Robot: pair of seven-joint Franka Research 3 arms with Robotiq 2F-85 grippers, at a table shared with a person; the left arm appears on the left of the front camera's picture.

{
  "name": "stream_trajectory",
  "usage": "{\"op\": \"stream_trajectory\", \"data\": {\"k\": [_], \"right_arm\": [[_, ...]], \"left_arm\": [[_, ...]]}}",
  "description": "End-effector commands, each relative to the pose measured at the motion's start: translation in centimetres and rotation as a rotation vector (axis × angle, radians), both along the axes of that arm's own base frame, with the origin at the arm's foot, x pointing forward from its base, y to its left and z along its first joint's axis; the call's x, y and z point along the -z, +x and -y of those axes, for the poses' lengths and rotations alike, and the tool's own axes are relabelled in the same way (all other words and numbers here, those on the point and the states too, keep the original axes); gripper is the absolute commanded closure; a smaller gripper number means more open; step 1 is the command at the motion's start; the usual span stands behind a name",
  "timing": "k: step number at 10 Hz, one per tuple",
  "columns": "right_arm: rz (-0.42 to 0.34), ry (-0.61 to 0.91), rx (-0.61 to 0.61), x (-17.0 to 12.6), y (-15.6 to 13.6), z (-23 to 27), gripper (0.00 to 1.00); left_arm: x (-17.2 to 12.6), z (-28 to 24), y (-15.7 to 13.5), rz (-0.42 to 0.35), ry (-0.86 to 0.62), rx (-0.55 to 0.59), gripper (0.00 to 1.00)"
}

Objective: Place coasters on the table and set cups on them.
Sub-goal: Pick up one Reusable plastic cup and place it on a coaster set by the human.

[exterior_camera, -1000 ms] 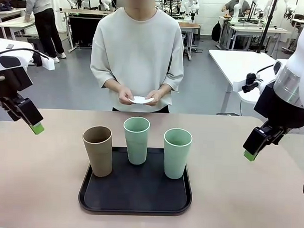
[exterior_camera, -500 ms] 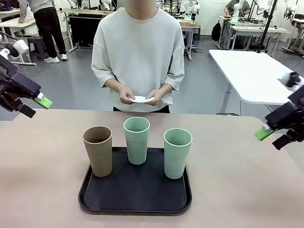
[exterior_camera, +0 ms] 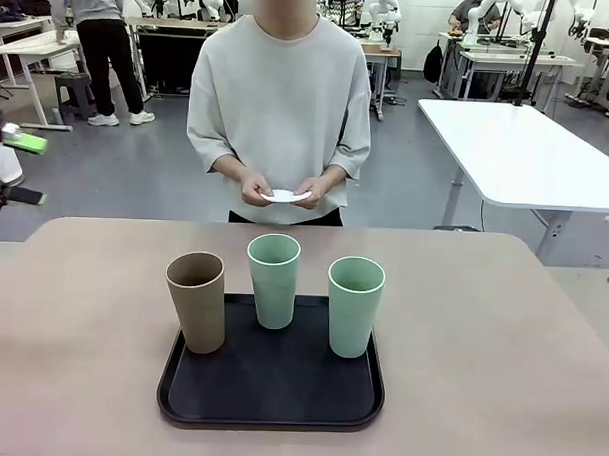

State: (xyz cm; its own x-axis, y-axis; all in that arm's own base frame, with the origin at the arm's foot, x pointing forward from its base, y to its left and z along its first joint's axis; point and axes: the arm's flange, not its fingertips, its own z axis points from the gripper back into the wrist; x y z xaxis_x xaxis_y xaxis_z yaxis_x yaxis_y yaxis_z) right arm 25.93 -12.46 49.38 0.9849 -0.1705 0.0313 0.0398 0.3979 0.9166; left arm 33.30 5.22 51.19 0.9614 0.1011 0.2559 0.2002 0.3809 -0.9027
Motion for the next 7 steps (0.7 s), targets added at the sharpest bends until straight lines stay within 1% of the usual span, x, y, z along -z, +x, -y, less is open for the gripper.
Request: {"op": "stream_trajectory", "data": {"k": [1,3,4,6,7], "right_arm": [[0.078,0.042,0.009,-0.9,-2.5,1.8,0.00],[0.073,0.011,0.003,-1.6,-3.9,3.2,0.00],[0.065,0.005,0.002,-1.6,-4.5,3.5,0.00],[0.062,-0.009,0.004,-1.5,-4.8,4.1,0.00],[0.055,-0.019,0.002,-1.4,-4.9,4.1,0.00]], "left_arm": [[0.1,-2.6,-1.4,-0.033,0.045,0.045,0.00],[1.0,-5.3,-2.7,-0.117,0.106,0.059,0.00],[1.5,-6.5,-3.3,-0.137,0.115,0.050,0.00],[2.0,-8.3,-3.6,-0.146,0.105,0.032,0.00],[2.4,-8.8,-3.8,-0.162,0.127,0.026,0.00]]}}
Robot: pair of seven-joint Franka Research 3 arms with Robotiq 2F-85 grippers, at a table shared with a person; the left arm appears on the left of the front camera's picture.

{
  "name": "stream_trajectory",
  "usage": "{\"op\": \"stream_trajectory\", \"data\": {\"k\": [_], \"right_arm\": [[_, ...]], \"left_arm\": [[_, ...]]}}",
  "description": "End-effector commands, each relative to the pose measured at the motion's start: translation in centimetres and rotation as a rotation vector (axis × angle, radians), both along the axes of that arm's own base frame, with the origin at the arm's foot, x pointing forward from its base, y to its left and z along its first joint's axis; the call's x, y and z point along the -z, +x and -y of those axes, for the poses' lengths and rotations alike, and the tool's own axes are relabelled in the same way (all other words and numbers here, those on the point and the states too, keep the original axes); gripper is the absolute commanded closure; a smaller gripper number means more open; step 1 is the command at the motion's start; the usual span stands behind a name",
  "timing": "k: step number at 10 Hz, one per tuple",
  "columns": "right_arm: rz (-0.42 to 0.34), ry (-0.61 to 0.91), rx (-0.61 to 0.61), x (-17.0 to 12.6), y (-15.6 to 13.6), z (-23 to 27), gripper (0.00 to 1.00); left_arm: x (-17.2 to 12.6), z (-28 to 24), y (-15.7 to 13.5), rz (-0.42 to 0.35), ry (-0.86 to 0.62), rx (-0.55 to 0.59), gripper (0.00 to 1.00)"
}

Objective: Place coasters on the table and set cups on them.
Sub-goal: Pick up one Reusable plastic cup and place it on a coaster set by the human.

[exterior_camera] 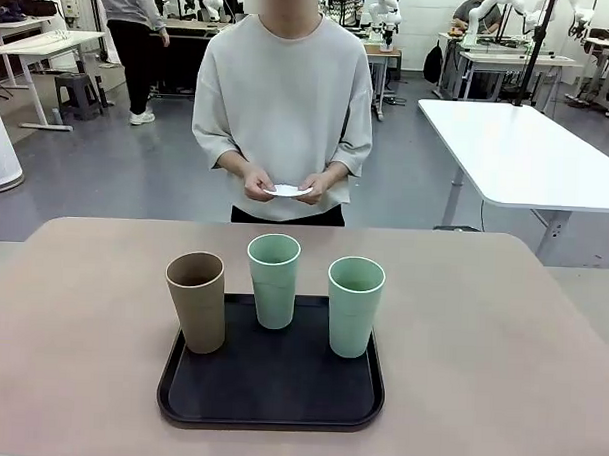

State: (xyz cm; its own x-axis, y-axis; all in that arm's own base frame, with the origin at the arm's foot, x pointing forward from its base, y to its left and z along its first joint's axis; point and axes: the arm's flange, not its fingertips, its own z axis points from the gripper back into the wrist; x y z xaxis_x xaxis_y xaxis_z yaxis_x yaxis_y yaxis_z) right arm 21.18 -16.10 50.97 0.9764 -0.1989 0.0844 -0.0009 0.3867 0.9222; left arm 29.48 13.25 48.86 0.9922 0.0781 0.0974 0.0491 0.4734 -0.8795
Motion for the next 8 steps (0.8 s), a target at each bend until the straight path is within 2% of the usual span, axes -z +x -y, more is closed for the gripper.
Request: {"op": "stream_trajectory", "data": {"k": [1,2,8], "right_arm": [[0.007,-0.081,-0.042,0.21,-0.03,0.17,0.00],[0.000,0.000,0.000,0.00,0.00,0.00,0.00],[0.000,0.000,0.000,0.00,0.00,0.00,0.00]], "left_arm": [[-0.13,-0.43,0.12,0.010,0.063,0.016,0.00],[0.00,0.00,0.00,0.000,0.000,0.000,0.00],[0.00,0.00,0.00,0.000,0.000,0.000,0.00]]}}
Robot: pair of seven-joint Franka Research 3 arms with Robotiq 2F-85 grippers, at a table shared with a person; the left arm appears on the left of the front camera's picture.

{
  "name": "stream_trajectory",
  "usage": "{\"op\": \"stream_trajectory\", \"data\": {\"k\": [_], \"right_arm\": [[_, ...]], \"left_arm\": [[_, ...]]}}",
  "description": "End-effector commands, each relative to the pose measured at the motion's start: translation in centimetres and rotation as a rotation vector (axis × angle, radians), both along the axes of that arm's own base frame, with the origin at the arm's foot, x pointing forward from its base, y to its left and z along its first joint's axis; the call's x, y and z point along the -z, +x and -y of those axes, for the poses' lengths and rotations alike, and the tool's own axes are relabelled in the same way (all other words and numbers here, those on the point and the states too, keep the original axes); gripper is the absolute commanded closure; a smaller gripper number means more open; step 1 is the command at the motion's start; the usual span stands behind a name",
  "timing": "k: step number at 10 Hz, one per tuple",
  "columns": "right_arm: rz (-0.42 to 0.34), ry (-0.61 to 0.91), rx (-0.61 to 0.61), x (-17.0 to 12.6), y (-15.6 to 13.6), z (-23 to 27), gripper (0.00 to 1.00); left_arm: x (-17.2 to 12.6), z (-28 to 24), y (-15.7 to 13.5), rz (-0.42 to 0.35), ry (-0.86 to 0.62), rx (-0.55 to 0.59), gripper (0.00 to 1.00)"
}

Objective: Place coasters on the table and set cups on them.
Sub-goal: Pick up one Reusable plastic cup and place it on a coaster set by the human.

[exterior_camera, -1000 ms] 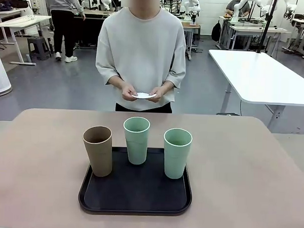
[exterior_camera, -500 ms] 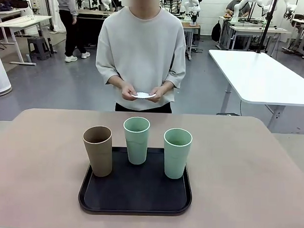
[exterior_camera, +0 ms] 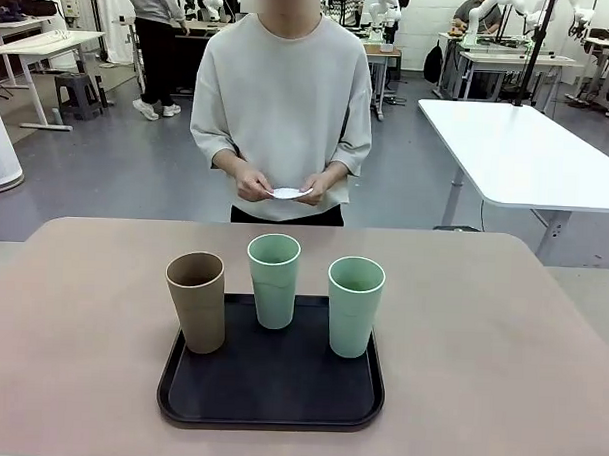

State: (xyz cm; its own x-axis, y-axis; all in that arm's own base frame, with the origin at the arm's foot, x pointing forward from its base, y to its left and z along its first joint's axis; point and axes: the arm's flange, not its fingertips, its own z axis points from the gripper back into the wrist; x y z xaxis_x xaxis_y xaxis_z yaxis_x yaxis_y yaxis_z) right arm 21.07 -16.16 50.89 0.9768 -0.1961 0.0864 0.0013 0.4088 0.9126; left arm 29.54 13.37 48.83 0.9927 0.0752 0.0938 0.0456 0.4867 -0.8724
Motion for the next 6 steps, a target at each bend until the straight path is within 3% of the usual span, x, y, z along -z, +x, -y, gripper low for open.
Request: {"op": "stream_trajectory", "data": {"k": [1,6], "right_arm": [[0.003,0.024,0.001,-0.08,0.11,-0.06,0.00],[0.003,0.024,0.001,-0.08,0.11,-0.06,0.00]], "left_arm": [[-0.03,0.12,-0.06,0.005,-0.015,-0.001,0.00],[-0.03,0.12,-0.06,0.005,-0.015,-0.001,0.00]]}}
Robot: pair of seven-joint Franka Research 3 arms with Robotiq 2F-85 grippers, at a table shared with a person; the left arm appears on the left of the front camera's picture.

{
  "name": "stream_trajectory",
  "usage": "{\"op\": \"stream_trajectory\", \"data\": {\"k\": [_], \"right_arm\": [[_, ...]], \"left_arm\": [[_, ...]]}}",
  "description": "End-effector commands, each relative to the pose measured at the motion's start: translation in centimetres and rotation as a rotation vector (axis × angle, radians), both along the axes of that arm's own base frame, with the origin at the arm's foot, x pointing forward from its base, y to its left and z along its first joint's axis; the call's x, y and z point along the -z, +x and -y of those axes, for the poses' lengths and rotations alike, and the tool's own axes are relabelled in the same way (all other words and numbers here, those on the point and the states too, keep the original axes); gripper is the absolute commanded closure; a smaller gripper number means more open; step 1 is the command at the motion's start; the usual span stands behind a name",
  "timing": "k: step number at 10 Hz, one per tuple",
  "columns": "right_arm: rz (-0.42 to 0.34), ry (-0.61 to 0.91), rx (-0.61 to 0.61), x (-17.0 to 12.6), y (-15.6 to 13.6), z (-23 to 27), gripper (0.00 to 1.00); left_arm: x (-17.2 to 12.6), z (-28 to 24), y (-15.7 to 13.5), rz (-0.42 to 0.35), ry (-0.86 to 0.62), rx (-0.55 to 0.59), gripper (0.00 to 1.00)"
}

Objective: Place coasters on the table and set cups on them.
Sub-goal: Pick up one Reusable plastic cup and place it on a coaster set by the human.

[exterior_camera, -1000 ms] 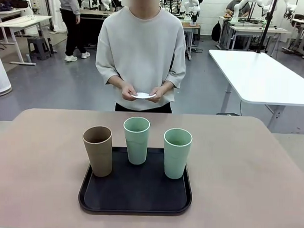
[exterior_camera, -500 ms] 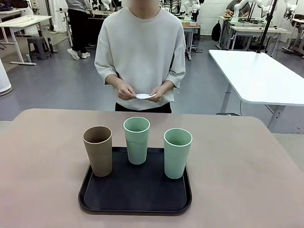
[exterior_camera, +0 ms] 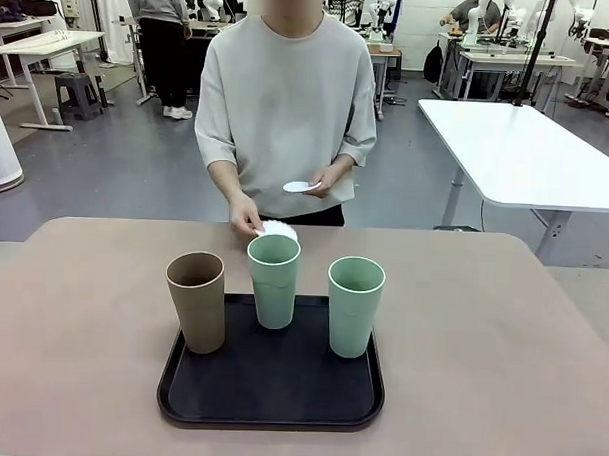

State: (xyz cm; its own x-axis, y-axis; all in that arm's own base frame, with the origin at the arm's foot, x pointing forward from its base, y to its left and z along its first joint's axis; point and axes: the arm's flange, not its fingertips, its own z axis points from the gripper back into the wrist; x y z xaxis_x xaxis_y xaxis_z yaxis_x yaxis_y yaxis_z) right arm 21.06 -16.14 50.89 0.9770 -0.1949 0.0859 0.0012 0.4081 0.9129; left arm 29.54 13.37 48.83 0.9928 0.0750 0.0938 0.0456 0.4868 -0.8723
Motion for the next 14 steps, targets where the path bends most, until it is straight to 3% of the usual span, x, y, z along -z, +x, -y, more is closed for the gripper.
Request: {"op": "stream_trajectory", "data": {"k": [1,14], "right_arm": [[0.003,0.023,0.002,-0.08,0.12,-0.05,0.00],[0.003,0.023,0.002,-0.08,0.12,-0.05,0.00]], "left_arm": [[-0.03,0.12,-0.06,0.005,-0.015,-0.002,0.00],[-0.03,0.12,-0.06,0.005,-0.015,-0.002,0.00]]}}
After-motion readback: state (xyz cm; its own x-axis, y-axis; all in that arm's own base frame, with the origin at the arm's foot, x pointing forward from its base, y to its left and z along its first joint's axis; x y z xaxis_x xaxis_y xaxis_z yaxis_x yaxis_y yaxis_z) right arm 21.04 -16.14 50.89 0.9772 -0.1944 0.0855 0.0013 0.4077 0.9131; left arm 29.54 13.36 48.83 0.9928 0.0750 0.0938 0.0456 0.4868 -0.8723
